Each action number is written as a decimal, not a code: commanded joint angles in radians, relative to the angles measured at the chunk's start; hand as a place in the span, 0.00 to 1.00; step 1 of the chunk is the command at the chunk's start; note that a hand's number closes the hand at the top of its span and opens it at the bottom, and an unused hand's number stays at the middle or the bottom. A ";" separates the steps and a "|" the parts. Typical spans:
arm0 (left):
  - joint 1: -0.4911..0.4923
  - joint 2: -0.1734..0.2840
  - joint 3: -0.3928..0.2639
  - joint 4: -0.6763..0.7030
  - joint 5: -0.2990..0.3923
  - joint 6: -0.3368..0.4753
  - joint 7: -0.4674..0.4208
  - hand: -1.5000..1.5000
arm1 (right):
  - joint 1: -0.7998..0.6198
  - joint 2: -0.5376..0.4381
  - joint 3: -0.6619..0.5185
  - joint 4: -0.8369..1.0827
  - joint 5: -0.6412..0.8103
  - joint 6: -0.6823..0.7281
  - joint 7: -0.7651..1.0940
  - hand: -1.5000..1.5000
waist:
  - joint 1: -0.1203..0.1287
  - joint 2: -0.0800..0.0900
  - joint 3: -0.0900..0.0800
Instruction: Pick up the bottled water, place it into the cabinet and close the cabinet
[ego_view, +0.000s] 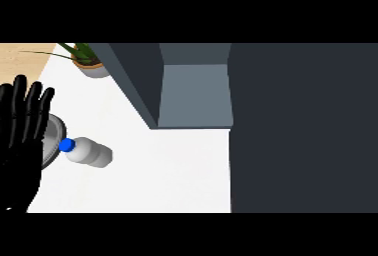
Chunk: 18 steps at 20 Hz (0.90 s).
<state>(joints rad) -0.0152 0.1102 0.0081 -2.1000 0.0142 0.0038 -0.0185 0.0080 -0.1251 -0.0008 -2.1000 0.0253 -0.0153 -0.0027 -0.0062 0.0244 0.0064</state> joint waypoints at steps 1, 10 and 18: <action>-0.013 0.007 -0.012 0.052 0.049 -0.067 -0.048 0.00 | 0.045 0.032 0.050 -0.045 0.014 0.002 0.003 0.00 | 0.002 -0.025 -0.007; 0.104 0.302 0.179 0.204 0.742 -0.598 0.024 0.00 | 0.151 -0.007 0.136 -0.149 -0.126 0.135 0.069 0.00 | 0.009 -0.028 -0.009; 0.113 0.563 0.375 0.406 1.105 -0.793 0.123 0.00 | 0.241 0.014 0.256 -0.377 -0.082 0.099 0.218 0.00 | 0.000 -0.026 -0.007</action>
<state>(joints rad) 0.1156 0.5731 0.3050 -1.8118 0.9904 -0.7044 0.0730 0.2197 -0.1153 0.2097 -2.3580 -0.0578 0.0975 0.1270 0.0006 -0.0028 -0.0009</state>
